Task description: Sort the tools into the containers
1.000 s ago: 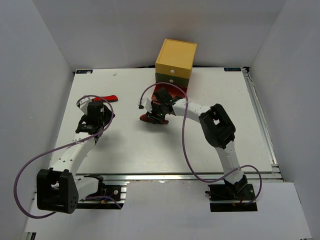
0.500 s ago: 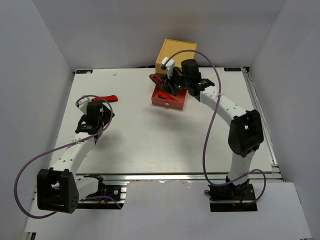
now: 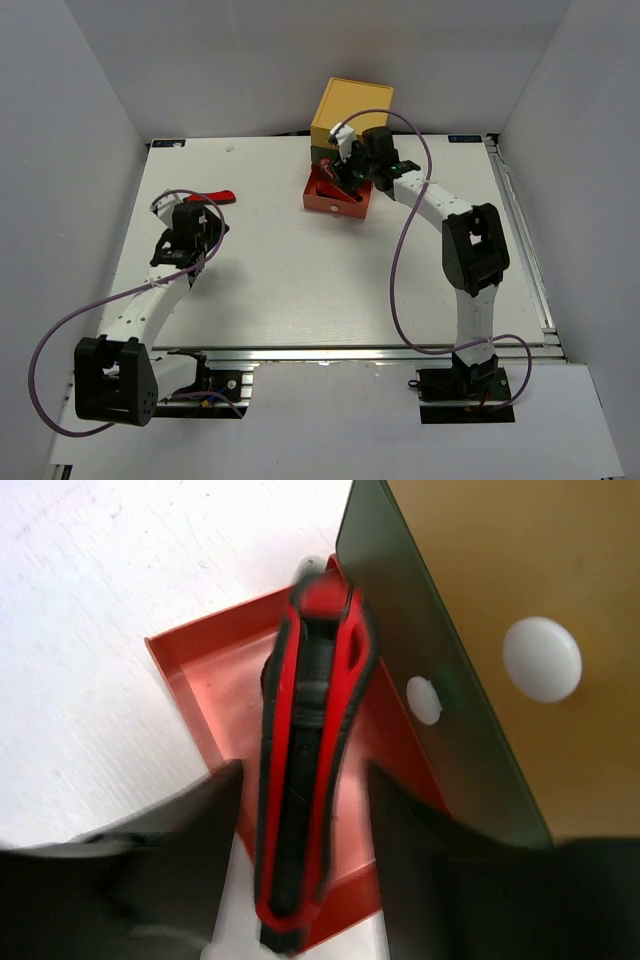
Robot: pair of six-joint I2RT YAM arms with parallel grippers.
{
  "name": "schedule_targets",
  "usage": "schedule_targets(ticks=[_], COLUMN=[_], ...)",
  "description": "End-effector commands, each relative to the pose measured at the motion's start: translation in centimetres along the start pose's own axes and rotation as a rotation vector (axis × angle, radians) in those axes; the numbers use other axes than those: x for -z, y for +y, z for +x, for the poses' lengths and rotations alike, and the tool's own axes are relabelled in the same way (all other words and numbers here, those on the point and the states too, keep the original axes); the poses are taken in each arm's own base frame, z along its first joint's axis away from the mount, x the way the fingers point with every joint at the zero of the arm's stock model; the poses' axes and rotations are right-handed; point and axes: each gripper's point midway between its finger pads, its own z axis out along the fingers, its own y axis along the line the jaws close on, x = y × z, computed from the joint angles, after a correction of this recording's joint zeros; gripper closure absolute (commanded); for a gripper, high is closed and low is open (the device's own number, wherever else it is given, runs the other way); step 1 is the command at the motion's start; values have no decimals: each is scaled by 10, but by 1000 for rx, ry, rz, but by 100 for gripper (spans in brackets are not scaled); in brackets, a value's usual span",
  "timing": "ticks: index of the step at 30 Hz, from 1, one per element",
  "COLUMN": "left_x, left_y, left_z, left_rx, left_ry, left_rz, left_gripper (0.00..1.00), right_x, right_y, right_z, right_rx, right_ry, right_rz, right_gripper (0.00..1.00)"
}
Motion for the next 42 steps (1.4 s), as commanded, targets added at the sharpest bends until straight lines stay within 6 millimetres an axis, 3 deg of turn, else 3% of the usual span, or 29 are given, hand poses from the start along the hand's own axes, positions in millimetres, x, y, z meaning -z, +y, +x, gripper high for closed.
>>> schedule_targets(ticks=[1,8,12,15,16,17,19,20,23,24,25,26,27,29,31,33,35,42], left_x=[-2,-10,-21,-30,-41,-45,-66,-73,-105,-111,-128,-139,-145,-166,-176,-187,-193,-211], left_y=[-5,-11,-13,-19,-10,-19,-7,-19,-8,-18,-14,-6,-13,-11,-20,-17,-21,-1], left_z=[-4,-5,-11,-23,-17,-30,-24,-39,-29,-40,-26,-32,-46,-36,-46,-42,-50,-28], left_rx=[19,62,96,125,127,140,146,164,196,213,231,261,284,307,343,357,386,425], left_ry=[-7,12,16,14,35,20,63,47,108,102,137,138,129,161,152,159,141,229], left_rz=[19,12,-24,-51,-107,-103,-187,-181,-286,-286,-324,-350,-347,-373,-360,-382,-389,-511], left_gripper=[22,22,17,16,13,13,12,11,10,10,10,10,10,9,9,9,9,9], right_x=[0,10,38,61,73,76,90,93,102,105,107,108,109,114,117,119,122,127], right_y=[-16,-3,35,48,48,53,55,55,58,59,57,57,56,54,51,50,47,43], right_z=[-27,-30,-42,-52,-61,-54,-58,-56,-46,-41,-38,-34,-33,-25,-19,-14,-7,9], right_rx=[72,112,145,138,143,127,133,129,110,101,94,87,85,71,60,51,37,7], right_ry=[-76,-67,-103,-147,-175,-170,-187,-186,-173,-164,-160,-154,-153,-142,-135,-128,-119,-104], right_rz=[53,-45,-274,-345,-341,-360,-356,-357,-358,-358,-353,-353,-348,-342,-332,-327,-322,-315], right_gripper=[38,20,16,11,11,11,11,11,11,11,11,11,11,11,11,11,11,11])
